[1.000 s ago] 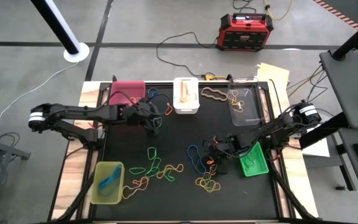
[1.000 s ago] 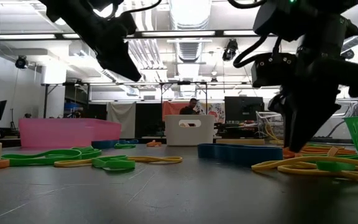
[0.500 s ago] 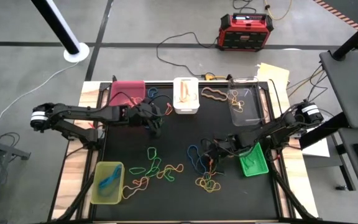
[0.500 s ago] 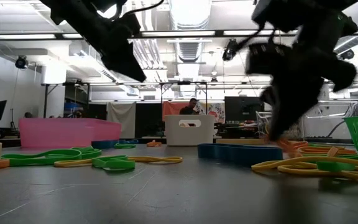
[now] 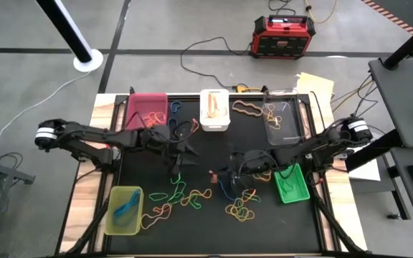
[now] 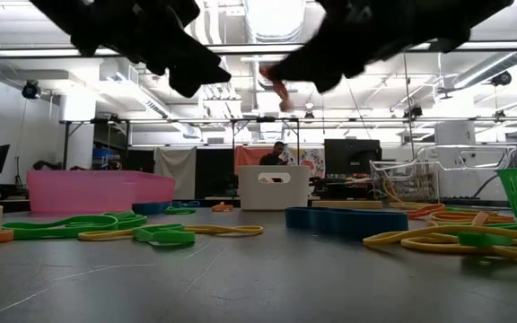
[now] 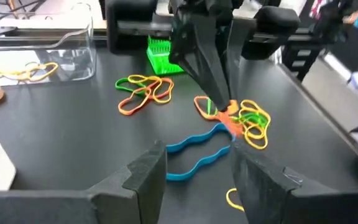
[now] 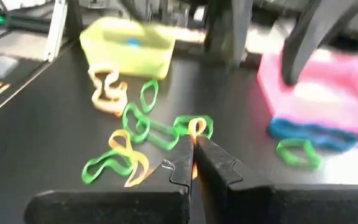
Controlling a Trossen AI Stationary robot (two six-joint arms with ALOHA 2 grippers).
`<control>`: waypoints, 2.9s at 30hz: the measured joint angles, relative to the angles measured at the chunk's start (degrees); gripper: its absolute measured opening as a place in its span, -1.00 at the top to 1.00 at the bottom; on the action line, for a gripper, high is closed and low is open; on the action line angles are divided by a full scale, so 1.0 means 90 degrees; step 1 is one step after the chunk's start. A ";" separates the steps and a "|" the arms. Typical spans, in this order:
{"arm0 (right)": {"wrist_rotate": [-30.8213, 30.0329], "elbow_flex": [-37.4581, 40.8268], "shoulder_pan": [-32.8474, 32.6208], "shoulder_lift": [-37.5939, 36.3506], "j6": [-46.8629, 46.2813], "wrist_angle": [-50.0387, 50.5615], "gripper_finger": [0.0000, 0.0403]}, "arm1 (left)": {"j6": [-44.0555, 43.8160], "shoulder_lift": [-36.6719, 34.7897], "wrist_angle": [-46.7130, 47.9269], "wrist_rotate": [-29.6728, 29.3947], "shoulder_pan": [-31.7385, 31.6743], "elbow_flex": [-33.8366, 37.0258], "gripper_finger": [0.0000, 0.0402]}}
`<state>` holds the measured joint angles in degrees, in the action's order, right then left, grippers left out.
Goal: Sort rubber bands into baskets
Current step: Put the orange rubber band into the pink bin
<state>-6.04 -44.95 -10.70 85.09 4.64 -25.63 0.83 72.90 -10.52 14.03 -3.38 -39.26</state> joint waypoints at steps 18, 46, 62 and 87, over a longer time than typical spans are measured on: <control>0.0051 -0.0558 0.0250 0.0059 0.1772 -0.0664 0.96 | -0.0675 0.0797 -0.1933 0.0550 0.0001 0.0298 0.20; 0.0150 -0.0712 0.0277 0.0059 0.2181 0.0247 0.96 | -0.0703 0.1632 -0.1856 0.1886 -0.0189 -0.0348 0.20; 0.0165 -0.0712 0.0304 0.0059 0.2446 0.0297 0.96 | -0.0654 0.1620 -0.1856 0.1432 -0.0196 -0.0343 0.86; -0.0996 -0.0707 0.0695 -0.0038 0.0664 0.0336 0.25 | -0.1197 0.0415 0.3763 -0.4032 -0.1106 -0.0974 1.00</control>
<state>-15.01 -51.31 -4.45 84.75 10.62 -22.61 -9.95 76.64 23.35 -22.26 -13.34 -48.03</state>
